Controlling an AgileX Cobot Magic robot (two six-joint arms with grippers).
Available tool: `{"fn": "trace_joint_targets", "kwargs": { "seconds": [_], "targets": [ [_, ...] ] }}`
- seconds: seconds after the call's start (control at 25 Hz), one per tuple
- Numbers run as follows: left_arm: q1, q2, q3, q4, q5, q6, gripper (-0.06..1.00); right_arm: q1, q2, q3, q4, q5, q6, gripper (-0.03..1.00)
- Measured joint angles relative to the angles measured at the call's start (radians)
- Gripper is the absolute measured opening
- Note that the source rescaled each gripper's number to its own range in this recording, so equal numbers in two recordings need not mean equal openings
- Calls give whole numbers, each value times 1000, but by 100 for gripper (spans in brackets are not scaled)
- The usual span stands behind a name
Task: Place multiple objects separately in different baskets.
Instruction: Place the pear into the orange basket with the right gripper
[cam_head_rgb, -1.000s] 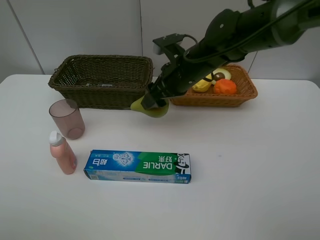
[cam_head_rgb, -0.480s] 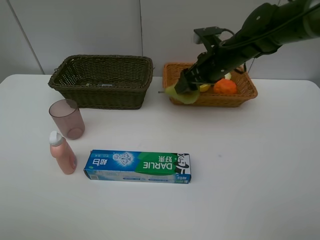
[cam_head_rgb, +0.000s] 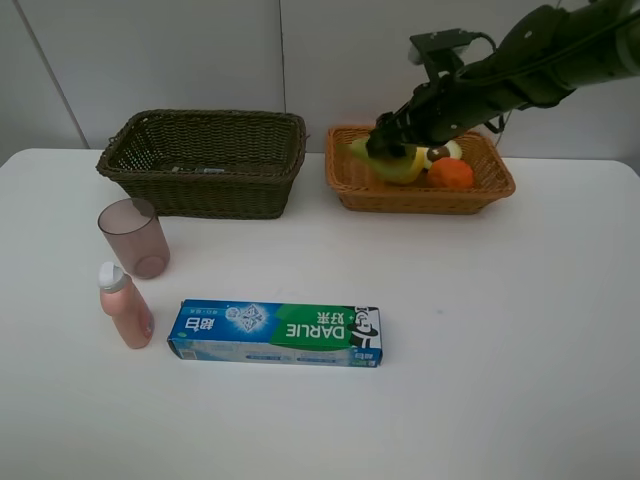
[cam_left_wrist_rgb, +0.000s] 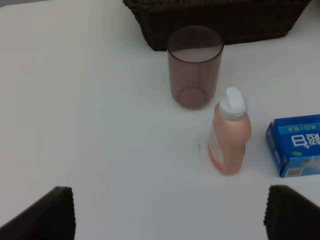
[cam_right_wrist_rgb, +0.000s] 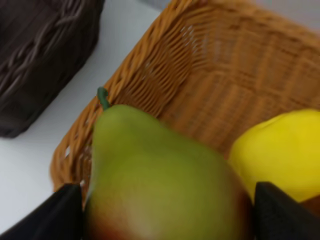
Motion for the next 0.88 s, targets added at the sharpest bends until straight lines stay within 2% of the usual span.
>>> {"fn": "trace_joint_targets", "kwargs": {
  "seconds": [0.44, 0.88],
  "targets": [
    [0, 0, 0, 0, 0, 0, 100, 0, 12, 0, 72, -229, 0, 51],
    [0, 0, 0, 0, 0, 0, 100, 0, 64, 0, 127, -282, 0, 51]
  ]
}}
